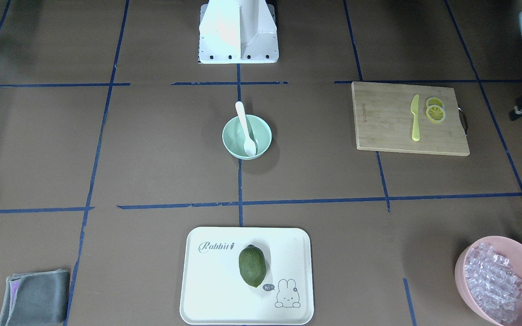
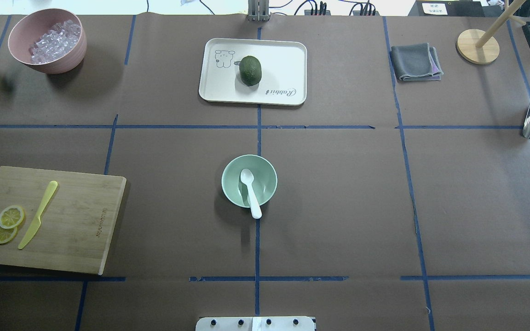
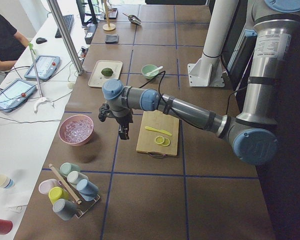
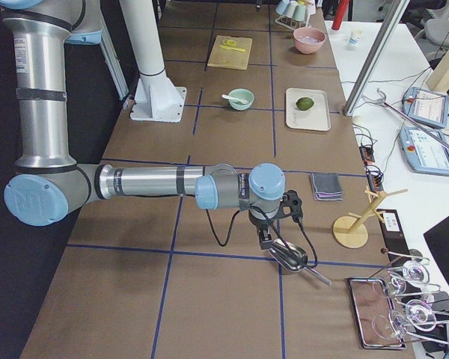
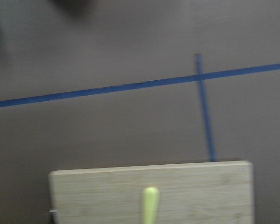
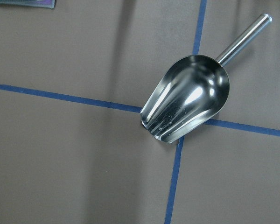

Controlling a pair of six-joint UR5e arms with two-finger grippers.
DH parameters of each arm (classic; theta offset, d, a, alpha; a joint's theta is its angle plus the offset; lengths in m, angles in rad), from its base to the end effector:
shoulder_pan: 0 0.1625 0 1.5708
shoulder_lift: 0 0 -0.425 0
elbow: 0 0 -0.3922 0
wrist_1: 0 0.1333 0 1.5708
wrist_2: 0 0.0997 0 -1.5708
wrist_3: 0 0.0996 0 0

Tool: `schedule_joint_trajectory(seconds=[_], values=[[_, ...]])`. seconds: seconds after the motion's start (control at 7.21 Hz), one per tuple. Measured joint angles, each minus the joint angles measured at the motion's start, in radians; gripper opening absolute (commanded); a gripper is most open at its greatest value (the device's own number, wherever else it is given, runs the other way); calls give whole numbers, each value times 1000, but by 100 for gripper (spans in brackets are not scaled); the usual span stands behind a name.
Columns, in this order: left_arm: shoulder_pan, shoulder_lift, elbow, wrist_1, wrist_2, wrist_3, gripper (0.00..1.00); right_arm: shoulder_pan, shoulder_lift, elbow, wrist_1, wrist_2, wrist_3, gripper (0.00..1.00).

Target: Place spoon in bowl

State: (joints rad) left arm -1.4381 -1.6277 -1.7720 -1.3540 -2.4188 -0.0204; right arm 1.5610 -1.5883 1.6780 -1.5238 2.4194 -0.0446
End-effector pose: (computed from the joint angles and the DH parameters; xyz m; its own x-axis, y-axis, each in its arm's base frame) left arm 0.0088 -0.5090 0.5484 0.6541 0.0980 -0.7500 -0.1189 0.9926 0.0260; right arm 0.0538 -0.4915 0.6039 0.6589 -0.1528 0.7365 0.0391 0.9848 0.1693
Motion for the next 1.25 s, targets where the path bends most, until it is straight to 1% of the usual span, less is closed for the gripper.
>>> schedule_joint_trajectory(seconds=[0.28,0.42,1.25], values=[[-102,54,82,-4,-5,164,100,1,-5,20,1,5,47,100],[-124,59,104,-5,-6,198,100,1,-6,23,1,4,52,100],[-171,91,128,-17,3,217,100,1,-11,21,0,4,55,100]])
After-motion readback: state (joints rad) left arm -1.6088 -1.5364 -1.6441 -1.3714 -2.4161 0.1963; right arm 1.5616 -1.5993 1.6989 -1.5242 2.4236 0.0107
